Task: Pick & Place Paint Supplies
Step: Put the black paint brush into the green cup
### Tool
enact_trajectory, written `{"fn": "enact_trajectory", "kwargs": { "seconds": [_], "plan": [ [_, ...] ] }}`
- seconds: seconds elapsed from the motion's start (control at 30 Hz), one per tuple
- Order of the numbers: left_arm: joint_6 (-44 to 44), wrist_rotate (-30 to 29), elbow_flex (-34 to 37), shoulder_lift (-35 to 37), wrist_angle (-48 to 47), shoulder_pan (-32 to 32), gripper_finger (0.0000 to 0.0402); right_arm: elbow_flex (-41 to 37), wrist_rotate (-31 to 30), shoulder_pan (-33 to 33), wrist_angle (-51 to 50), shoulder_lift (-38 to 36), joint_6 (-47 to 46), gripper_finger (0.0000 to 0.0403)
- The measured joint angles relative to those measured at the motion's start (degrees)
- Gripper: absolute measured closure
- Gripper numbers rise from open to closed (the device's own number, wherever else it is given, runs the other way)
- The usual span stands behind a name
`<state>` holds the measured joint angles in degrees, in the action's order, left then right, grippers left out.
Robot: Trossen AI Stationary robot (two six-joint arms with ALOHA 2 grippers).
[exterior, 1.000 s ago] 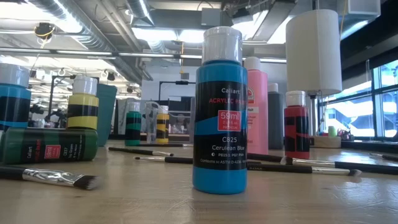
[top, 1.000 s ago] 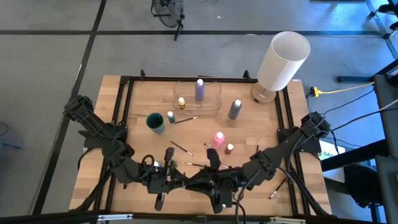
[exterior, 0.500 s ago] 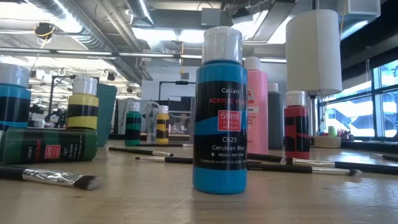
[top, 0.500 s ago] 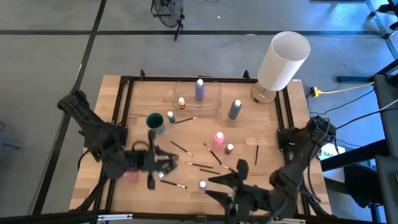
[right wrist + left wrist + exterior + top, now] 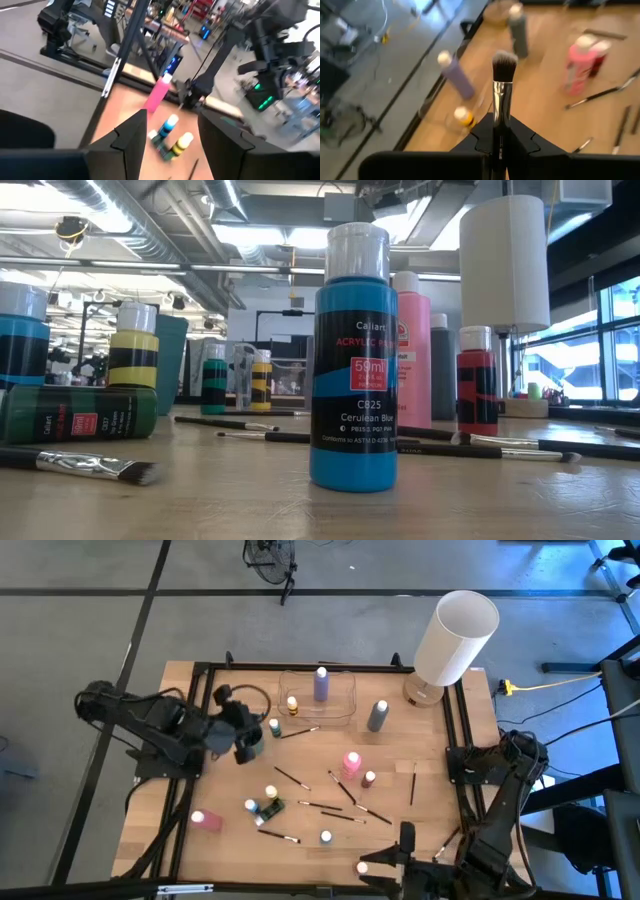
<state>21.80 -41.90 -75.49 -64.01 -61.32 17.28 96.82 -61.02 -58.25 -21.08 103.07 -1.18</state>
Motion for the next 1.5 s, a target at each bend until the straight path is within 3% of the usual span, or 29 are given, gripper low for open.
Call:
{"fn": "enact_trajectory", "kwargs": {
  "seconds": [0.1,0.27,0.67,0.77,1.0,1.23,1.5],
  "plan": [
    [-1.24,1.95,5.90,2.76,4.41,-3.49,0.0385,-0.02,0.02,-0.02,-2.41,0.00,-5.52,0.0224],
    [-4.37,6.47,19.90,10.03,20.03,-5.17,0.0385,-0.02,0.05,0.01,-3.48,0.00,-10.12,0.0224],
    [-10.68,5.57,50.12,28.58,60.77,-2.23,0.0384,-2.04,0.20,1.05,-4.62,-0.02,-11.70,0.0224],
    [-15.18,7.19,53.40,30.33,67.56,-2.21,0.0384,-2.68,0.16,2.33,-4.44,0.00,-11.70,0.0224],
    [-18.02,5.65,58.43,30.52,71.73,-0.80,0.0384,-2.95,0.27,4.07,-4.29,0.00,-11.91,0.0225],
    [-23.44,5.37,65.30,30.58,87.26,0.55,0.0384,-2.95,1.53,4.23,-4.19,0.00,-11.90,0.0225],
    [-23.82,4.67,66.82,30.56,88.92,0.65,0.0384,-2.95,1.73,4.23,-4.45,0.00,-11.90,0.0225]
  ]
}}
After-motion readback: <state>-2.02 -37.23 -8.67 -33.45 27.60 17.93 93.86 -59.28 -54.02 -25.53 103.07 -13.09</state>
